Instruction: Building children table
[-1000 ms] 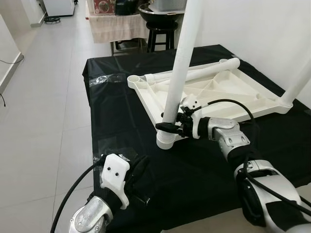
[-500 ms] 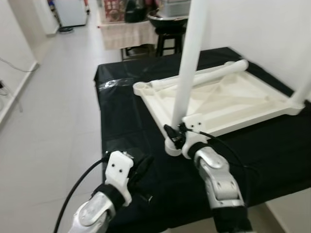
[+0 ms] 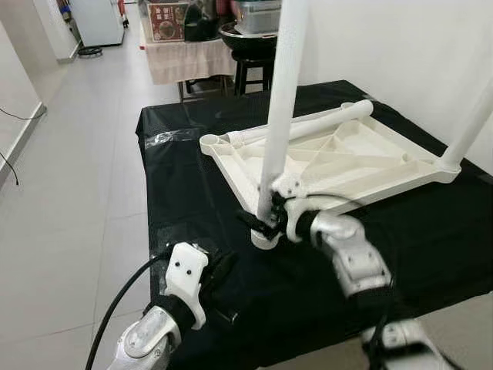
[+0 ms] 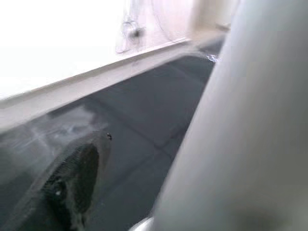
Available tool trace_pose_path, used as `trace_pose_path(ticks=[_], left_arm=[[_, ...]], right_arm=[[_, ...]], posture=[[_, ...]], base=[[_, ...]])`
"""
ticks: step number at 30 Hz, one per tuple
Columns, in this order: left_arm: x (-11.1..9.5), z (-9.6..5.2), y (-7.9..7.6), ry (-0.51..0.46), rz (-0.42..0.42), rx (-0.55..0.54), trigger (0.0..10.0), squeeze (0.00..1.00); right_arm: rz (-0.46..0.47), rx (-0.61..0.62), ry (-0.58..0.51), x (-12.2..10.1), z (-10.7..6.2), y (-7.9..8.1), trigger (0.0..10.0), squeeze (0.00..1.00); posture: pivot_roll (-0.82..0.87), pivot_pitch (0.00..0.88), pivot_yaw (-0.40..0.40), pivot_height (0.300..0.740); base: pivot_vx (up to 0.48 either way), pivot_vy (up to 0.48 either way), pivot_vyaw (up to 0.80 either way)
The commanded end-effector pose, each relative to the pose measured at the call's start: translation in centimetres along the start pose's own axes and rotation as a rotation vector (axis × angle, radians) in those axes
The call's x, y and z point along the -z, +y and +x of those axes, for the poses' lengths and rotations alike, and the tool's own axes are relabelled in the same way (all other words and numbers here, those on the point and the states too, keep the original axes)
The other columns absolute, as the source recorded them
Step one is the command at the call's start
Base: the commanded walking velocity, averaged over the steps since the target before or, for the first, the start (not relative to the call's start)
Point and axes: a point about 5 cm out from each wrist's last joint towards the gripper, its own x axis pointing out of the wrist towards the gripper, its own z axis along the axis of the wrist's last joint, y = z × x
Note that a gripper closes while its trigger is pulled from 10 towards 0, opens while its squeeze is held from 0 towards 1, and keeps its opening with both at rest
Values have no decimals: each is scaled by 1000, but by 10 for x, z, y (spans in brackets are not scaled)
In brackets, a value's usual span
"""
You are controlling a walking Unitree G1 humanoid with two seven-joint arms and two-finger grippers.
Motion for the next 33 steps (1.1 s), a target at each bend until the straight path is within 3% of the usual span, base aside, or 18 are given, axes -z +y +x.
trace_pose_path(ticks=[1, 5, 10, 11, 12, 13, 25, 29, 30, 32, 33], left_arm=[[5, -1, -1, 18, -16, 8, 10000, 0], [6, -2, -2, 22, -20, 2, 10000, 0], [7, -1, -2, 23, -26, 3, 10000, 0], [7, -1, -2, 23, -27, 4, 10000, 0], [7, -1, -2, 23, -27, 5, 10000, 0], [7, -1, -3, 23, -29, 7, 10000, 0], [6, 0, -4, 19, -40, 7, 10000, 0], [5, 0, -3, 17, -43, 7, 10000, 0], [5, 0, -3, 17, -43, 7, 10000, 0], [5, 0, -2, 18, -42, 7, 10000, 0], [5, 0, -2, 18, -42, 7, 10000, 0]], right_arm=[[6, -145, 11, 8, -1, 4, 10000, 0], [50, -293, -1, 6, -6, -4, 10000, 0], [109, -354, -1, 9, -5, -12, 10000, 0], [127, -367, -5, 9, -5, -13, 3569, 0], [138, -375, -9, 9, -4, -14, 3569, 0], [143, -373, -8, 10, -4, -15, 0, 0], [142, -326, -37, 15, -9, -18, 0, 0], [170, -139, -52, 25, -16, -17, 0, 0], [170, -139, -52, 25, -16, -17, 0, 0], [219, -9, -17, 37, -13, -7, 0, 0], [219, -9, -17, 37, -13, -7, 0, 0]], posture=[[20, 39, -33, 740], [25, 36, -41, 740], [25, 36, -41, 740], [32, 42, -43, 740], [32, 42, -43, 740], [33, 44, -45, 740], [20, 59, -48, 740], [8, 73, -48, 740], [8, 73, -48, 740], [7, 70, -55, 740], [7, 70, -55, 740]], base=[[0, 0, 0], [0, 0, 0], [0, 0, 0], [0, 0, 0], [0, 0, 0], [0, 0, 0], [0, 0, 0], [0, 0, 0], [0, 0, 0], [0, 0, 0], [0, 0, 0]])
